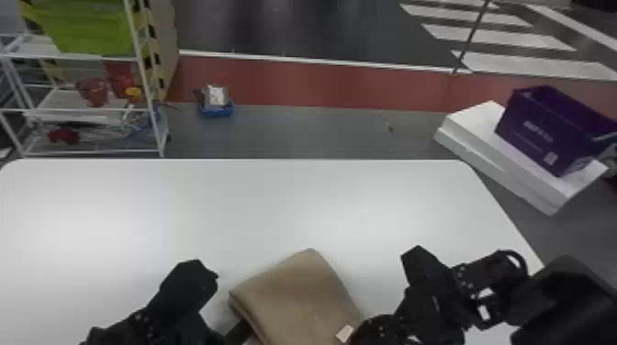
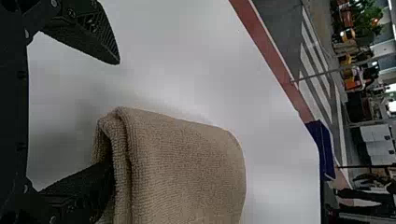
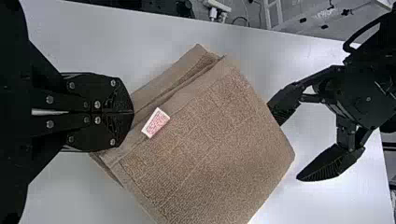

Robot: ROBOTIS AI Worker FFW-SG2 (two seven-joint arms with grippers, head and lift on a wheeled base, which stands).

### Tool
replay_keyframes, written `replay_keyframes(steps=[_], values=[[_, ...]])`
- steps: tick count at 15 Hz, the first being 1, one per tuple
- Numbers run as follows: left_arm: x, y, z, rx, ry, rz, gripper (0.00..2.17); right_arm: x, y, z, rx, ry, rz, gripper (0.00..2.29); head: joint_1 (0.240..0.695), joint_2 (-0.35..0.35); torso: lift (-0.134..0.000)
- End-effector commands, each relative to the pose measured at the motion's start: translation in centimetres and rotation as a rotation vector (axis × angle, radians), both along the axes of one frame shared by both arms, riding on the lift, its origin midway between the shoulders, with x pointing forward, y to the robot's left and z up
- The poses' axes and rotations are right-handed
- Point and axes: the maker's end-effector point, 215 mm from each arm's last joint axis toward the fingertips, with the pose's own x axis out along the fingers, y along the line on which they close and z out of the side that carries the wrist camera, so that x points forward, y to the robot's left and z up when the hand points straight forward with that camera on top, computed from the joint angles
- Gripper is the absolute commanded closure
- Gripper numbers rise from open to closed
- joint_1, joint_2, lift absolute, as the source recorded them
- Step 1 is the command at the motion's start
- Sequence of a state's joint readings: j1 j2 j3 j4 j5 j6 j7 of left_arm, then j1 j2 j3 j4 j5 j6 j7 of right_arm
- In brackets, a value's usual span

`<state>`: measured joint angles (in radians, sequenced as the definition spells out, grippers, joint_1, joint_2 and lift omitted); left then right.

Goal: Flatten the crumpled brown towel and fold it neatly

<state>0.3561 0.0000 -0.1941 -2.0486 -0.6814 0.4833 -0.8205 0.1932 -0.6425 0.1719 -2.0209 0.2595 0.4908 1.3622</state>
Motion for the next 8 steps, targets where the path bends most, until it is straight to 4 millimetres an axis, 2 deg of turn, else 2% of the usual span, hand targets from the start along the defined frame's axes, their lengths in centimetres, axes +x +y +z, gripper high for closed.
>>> replay_keyframes(steps=[1, 3, 6, 8], values=[[-0.6, 0.0, 0.1, 0.007, 0.03, -0.044, 0.16, -0.4, 0.1, -0.3, -0.004, 0.012, 0.006, 1.75, 0.695, -0.184, -0.124], [-1.0, -0.3, 1.6, -0.013, 0.037, -0.096, 0.16, -0.4, 0.1, -0.4, -0.004, 0.011, 0.008, 1.75, 0.695, -0.191, -0.124], [-1.5, 0.6, 3.8, -0.034, 0.045, -0.147, 0.16, -0.4, 0.1, -0.4, -0.004, 0.013, 0.006, 1.75, 0.695, -0.199, -0.124], [-2.1, 1.4, 4.2, -0.045, 0.076, -0.181, 0.16, -0.4, 0.2, -0.3, -0.001, 0.012, 0.01, 1.75, 0.695, -0.192, -0.124]])
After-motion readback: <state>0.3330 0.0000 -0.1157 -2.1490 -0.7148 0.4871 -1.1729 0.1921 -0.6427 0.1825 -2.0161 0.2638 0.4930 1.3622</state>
